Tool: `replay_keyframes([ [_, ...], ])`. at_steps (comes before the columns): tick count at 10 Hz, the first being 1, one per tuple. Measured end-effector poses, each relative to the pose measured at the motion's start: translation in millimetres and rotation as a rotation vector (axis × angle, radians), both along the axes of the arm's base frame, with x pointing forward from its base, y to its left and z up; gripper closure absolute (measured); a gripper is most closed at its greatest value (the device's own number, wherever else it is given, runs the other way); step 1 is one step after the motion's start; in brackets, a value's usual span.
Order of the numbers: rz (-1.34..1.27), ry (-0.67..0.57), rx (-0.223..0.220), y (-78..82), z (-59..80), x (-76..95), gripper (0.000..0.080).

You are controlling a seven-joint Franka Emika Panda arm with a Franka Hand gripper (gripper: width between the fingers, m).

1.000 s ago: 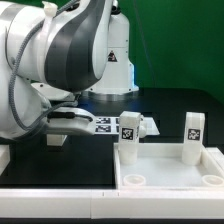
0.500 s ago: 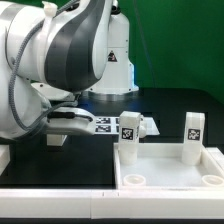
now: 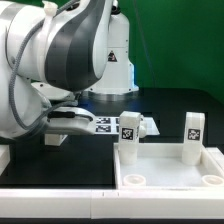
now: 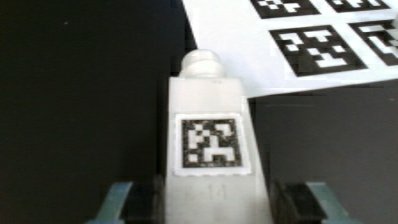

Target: Assemble square table

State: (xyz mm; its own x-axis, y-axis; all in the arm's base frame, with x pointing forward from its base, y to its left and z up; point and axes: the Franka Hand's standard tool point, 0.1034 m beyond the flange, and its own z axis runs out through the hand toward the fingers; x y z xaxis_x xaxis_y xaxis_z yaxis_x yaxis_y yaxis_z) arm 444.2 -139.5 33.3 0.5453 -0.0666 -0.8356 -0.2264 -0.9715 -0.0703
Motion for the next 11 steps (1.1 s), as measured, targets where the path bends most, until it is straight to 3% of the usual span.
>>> replay_keyframes([
  [2,0.012,0.001,0.02,8.4,39.8,21.5,0.0521],
  [3,0.016,-0.047,0.01,4.5,54.9,38.0,0.052],
  [4,0.021,-0.131,-0.011,0.4,61.6,52.3,0.052],
  [5,0.024,-0.224,-0.036,-1.5,58.9,56.9,0.052],
  [6,0.02,-0.245,-0.038,0.0,59.6,50.2,0.0519],
  [8,0.023,-0.401,-0.078,-3.0,62.5,64.0,0.0518],
  [10,-0.034,-0.537,-0.049,10.4,98.0,93.3,0.0518],
  [11,-0.026,-0.647,-0.078,9.9,112.9,108.0,0.0519],
])
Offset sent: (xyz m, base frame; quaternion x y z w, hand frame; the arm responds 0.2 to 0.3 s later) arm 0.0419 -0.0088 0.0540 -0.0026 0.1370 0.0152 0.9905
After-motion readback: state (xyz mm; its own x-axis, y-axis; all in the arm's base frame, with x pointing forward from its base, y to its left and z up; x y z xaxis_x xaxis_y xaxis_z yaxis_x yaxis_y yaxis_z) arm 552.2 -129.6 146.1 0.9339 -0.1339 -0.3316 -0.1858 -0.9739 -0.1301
